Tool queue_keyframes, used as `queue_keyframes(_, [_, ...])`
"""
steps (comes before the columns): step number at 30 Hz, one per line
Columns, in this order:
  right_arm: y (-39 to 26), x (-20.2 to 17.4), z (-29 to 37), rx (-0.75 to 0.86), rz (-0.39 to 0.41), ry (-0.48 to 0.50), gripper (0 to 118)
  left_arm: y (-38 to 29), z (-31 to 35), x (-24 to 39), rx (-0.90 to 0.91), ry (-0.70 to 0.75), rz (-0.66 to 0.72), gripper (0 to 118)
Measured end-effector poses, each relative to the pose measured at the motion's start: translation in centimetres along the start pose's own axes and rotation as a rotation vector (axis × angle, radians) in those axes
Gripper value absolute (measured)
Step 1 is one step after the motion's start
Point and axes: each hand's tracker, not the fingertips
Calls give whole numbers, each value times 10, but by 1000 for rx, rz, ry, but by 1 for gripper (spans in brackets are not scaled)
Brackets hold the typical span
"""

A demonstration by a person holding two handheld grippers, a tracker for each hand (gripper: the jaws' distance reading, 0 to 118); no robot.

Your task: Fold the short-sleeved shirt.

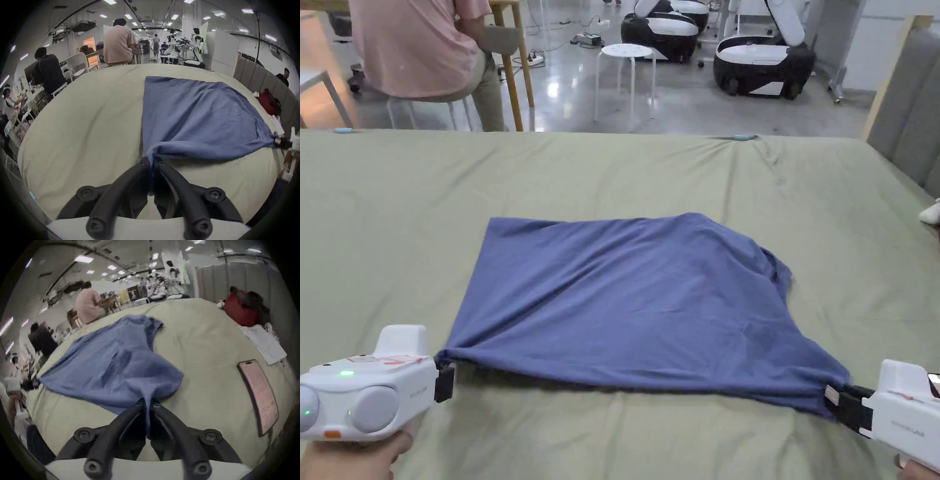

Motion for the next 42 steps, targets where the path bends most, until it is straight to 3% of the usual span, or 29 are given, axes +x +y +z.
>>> queue_keyframes(4, [19,-2,19,55,36,-82,3,8,2,-7,2,-20,6,2])
queue_keyframes(9, [41,-24,12,31,227,-211,3,19,2,0,-10,-29,-52,2])
queue_keyframes(11, [49,-33,8,35,267,-237,3,26,-1,2,-19,-28,-62,2])
queue_keyframes(17, [87,-58,-6,60,273,-273,3,64,-17,-3,-53,-30,-42,2])
queue_keyframes(24, [125,-74,-41,56,352,-321,3,105,-54,-6,-106,-34,-15,2])
queue_keyframes(42, [136,-61,-141,-40,374,-340,3,132,-137,9,-210,9,-14,2])
